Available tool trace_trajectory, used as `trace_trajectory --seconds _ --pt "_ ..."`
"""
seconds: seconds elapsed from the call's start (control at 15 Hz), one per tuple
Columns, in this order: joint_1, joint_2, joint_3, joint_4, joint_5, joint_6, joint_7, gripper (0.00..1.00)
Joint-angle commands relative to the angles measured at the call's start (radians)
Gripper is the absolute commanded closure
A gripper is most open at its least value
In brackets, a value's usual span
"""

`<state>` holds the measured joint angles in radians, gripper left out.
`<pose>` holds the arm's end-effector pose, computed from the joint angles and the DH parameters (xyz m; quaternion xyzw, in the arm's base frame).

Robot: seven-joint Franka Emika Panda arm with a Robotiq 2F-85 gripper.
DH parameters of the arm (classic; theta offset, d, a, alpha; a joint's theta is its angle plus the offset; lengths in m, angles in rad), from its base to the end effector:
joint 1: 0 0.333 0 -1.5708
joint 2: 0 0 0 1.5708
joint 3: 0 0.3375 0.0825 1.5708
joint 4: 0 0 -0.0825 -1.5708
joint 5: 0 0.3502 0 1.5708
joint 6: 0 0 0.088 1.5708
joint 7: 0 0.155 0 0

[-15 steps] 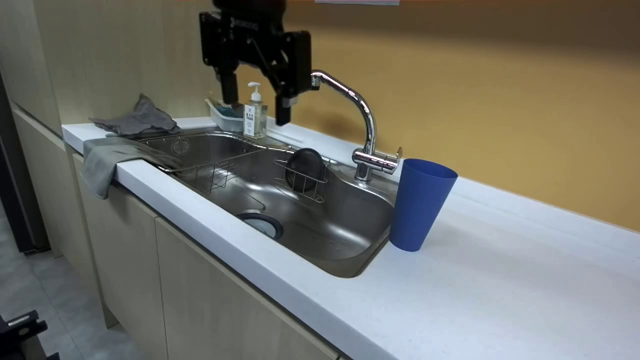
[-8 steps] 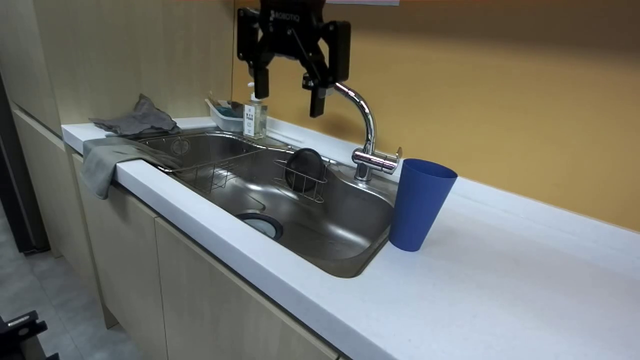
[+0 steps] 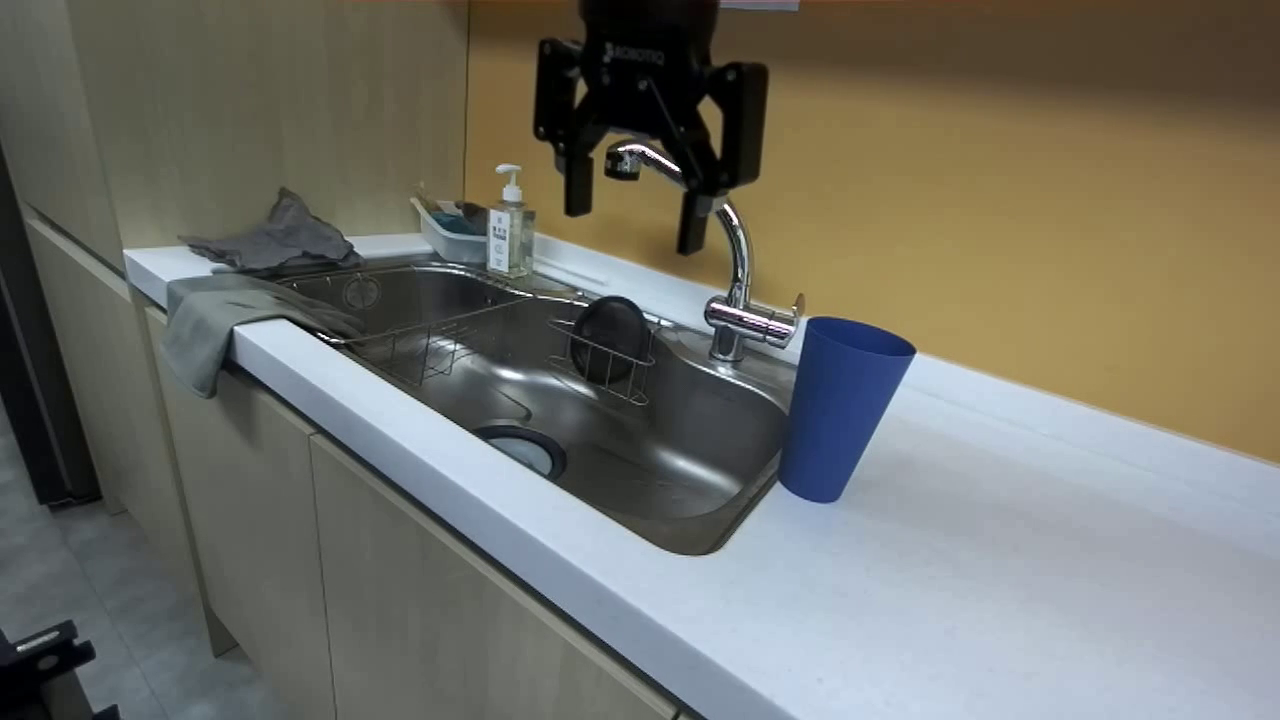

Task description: Put the blue cup into the sink

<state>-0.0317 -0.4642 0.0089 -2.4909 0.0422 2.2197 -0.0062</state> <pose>0.3895 -0.0058 0.4564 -0.9950 0.0196 -0.0966 0.0145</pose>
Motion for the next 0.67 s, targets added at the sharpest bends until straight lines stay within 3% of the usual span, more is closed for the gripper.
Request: trace_trajectory --seconds 0.0,0.2,0.6 --pt "-0.038 0.152 -0.018 0.153 -0.059 -0.043 0.028 0.0" --pt "-0.044 0.26 -0.037 0.266 -0.071 -0.077 0.001 0.0" --pt "-0.036 0.464 -0.063 0.534 -0.03 -0.266 -0.14 0.0"
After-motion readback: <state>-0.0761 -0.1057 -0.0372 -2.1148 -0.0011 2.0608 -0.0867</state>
